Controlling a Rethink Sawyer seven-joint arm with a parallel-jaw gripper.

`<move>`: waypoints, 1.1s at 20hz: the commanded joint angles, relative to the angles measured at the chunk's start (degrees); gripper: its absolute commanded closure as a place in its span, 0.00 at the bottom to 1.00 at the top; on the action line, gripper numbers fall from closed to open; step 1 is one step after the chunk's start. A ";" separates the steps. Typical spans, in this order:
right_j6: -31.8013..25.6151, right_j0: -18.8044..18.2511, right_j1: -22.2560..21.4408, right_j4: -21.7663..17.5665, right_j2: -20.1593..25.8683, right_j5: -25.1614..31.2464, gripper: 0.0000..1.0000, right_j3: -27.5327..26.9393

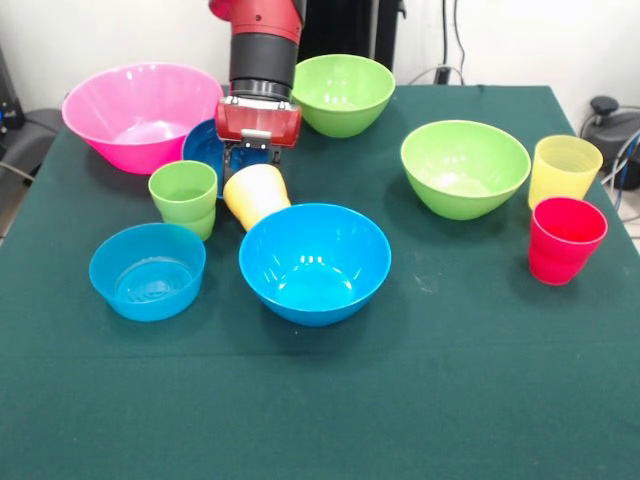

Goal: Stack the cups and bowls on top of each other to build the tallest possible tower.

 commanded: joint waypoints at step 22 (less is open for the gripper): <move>4.52 -1.21 7.75 -1.19 10.54 12.44 0.00 -8.53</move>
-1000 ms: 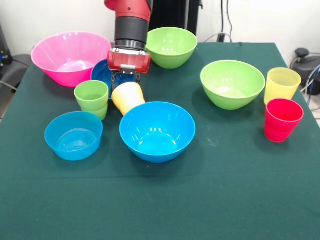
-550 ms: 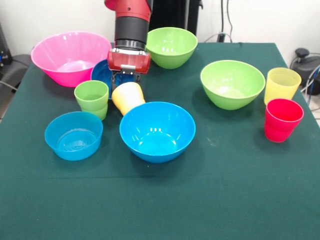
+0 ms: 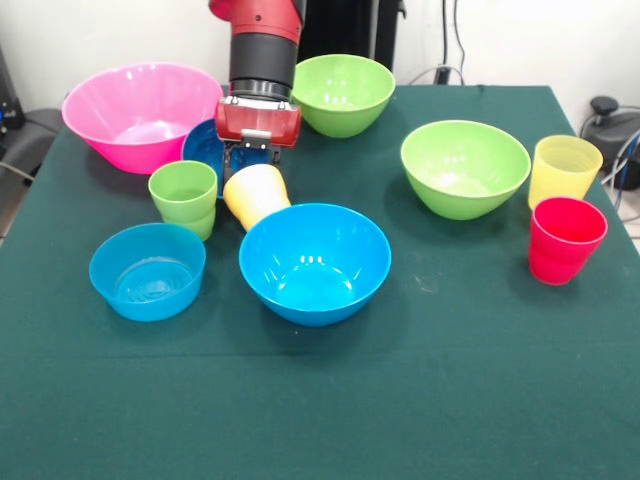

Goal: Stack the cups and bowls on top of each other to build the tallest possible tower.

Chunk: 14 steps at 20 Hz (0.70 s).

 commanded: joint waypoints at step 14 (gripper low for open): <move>4.35 -0.79 7.43 -0.87 10.37 12.28 0.00 -8.16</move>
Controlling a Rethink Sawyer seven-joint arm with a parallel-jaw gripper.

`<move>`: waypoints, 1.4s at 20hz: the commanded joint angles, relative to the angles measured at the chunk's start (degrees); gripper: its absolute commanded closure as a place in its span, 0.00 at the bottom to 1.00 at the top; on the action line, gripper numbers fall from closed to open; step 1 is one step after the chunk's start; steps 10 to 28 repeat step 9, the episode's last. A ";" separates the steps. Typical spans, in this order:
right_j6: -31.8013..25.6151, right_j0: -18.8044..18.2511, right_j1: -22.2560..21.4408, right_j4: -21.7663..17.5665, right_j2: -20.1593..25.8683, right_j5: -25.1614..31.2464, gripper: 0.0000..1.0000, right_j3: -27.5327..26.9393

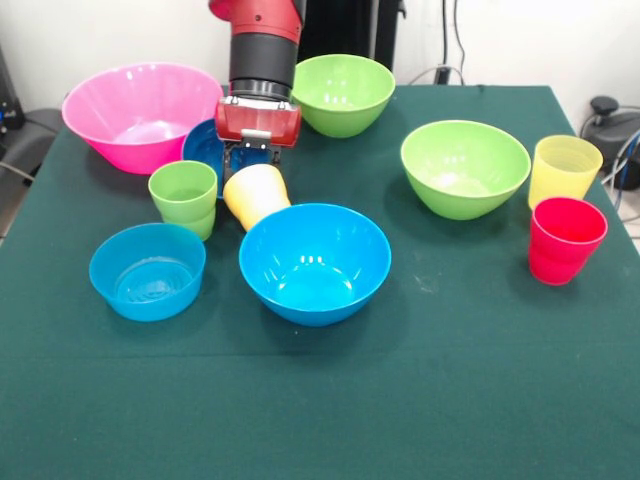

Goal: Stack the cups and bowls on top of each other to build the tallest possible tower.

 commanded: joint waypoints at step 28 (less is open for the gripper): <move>4.94 -1.27 7.23 -1.63 10.94 13.28 0.00 -8.35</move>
